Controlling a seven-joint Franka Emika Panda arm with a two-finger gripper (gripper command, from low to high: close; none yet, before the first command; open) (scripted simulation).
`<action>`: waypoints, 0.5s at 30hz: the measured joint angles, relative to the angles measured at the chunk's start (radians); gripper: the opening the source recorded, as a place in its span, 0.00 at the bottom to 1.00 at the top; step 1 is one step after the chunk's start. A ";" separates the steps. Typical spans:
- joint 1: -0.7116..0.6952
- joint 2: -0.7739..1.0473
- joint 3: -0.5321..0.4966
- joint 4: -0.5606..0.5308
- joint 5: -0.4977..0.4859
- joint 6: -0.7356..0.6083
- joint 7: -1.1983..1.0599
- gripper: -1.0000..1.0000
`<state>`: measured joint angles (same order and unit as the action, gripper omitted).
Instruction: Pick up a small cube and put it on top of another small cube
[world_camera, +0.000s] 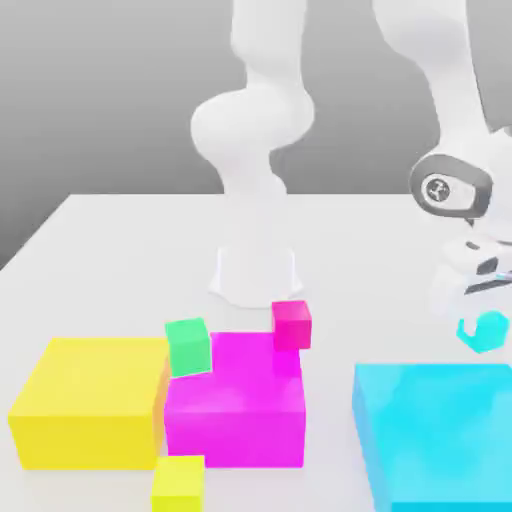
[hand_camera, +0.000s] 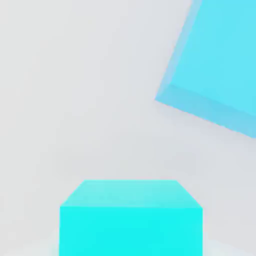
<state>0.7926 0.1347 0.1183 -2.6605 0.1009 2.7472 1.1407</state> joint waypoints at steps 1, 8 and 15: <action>-0.019 -0.007 0.010 -0.004 0.039 -0.018 -0.080 0.00; -0.121 -0.075 0.021 -0.033 0.241 -0.149 -0.601 0.00; -0.193 -0.180 -0.011 -0.069 0.323 -0.271 -1.039 0.00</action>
<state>0.5996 -0.0456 0.1072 -2.7295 0.4236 2.4757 0.1019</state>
